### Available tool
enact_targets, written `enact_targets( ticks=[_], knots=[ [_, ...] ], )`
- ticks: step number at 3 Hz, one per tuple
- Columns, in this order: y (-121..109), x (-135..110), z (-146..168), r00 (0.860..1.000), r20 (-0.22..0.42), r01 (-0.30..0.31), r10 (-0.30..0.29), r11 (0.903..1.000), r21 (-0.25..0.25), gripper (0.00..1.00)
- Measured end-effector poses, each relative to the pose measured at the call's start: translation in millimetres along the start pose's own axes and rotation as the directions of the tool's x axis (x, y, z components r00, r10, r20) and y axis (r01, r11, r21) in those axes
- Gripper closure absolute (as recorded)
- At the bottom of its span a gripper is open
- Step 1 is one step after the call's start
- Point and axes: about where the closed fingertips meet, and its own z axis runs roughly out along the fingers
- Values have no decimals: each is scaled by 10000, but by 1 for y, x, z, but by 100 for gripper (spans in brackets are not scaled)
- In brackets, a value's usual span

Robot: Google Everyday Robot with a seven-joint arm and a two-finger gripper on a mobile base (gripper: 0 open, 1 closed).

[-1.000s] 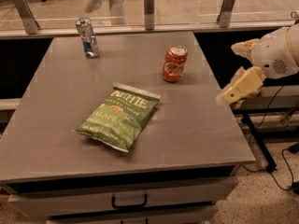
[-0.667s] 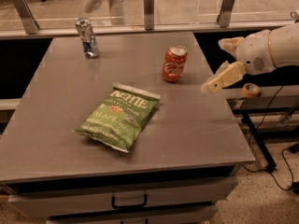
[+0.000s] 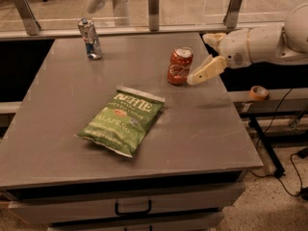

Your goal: Pick coke can

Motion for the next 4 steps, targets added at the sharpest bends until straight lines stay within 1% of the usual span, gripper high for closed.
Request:
enact_targets(
  ticks=[1, 2, 3, 4],
  knots=[
    [7, -1, 29, 9996, 99, 256, -250, 9975, -661, 18],
    [22, -2, 49, 9984, 175, 556, -538, 9904, -1269, 42],
    [26, -12, 51, 9942, 667, 935, -842, 9840, -1516, 73],
    [22, -48, 23, 9799, 1586, 1432, -1211, 9802, -1367, 95]
  ],
)
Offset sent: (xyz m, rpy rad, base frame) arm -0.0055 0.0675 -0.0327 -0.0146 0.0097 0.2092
